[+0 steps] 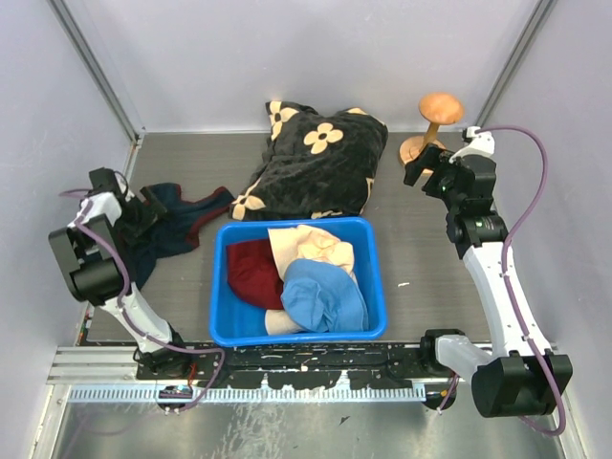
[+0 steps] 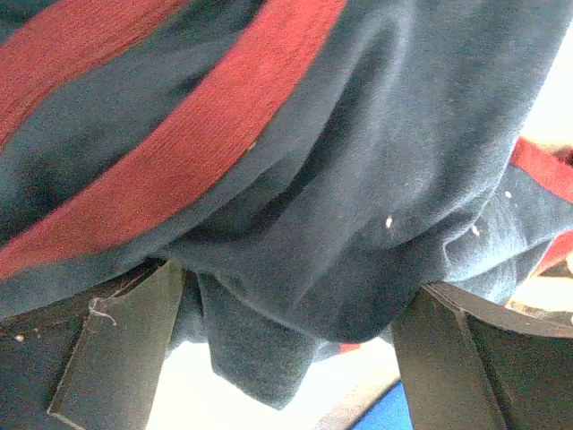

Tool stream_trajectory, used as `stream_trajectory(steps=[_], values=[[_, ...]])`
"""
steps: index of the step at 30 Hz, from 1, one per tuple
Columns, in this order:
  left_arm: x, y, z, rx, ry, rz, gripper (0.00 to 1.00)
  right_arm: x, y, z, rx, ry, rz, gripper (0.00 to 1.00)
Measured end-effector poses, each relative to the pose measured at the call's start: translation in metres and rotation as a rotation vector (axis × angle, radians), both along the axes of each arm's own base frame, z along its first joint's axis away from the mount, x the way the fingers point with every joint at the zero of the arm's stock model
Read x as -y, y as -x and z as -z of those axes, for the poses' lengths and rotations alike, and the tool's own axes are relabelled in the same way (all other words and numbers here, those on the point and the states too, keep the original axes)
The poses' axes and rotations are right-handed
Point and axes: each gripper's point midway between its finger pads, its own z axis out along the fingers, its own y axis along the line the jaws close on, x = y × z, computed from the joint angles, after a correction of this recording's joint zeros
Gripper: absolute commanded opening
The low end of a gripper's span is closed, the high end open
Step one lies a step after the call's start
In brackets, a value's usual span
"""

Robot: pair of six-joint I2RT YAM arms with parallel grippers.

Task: Stack the hats

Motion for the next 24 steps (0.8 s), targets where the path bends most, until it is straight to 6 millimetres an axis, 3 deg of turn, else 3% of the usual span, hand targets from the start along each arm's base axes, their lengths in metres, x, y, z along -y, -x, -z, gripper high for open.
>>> stream_trajectory(steps=[3, 5, 7, 12, 15, 18, 22, 24], values=[[-0.003, 0.036, -0.012, -0.029, 0.003, -0.043, 0.98, -0.004, -0.002, -0.004, 0.017, -0.031, -0.008, 1.0], [-0.002, 0.048, -0.027, -0.025, -0.01, -0.05, 0.98, -0.007, -0.004, -0.006, 0.024, -0.049, -0.015, 1.0], [-0.002, 0.045, -0.047, 0.011, -0.027, -0.045, 0.98, -0.01, -0.004, -0.008, 0.032, -0.068, -0.022, 1.0], [-0.001, 0.015, -0.105, 0.171, -0.014, -0.06, 0.98, -0.017, -0.004, -0.011, 0.04, -0.099, -0.037, 1.0], [0.017, -0.005, -0.142, 0.288, 0.015, -0.046, 0.98, -0.02, -0.005, -0.01, 0.035, -0.112, -0.046, 1.0], [0.074, -0.038, -0.19, 0.436, 0.067, 0.1, 0.98, -0.022, -0.008, -0.008, 0.023, -0.122, -0.048, 1.0], [0.196, -0.078, -0.244, 0.589, 0.191, 0.41, 0.98, -0.022, -0.012, -0.006, 0.007, -0.128, -0.046, 1.0], [0.249, -0.094, -0.255, 0.621, 0.243, 0.527, 0.98, -0.022, -0.012, -0.009, 0.006, -0.129, -0.046, 1.0]])
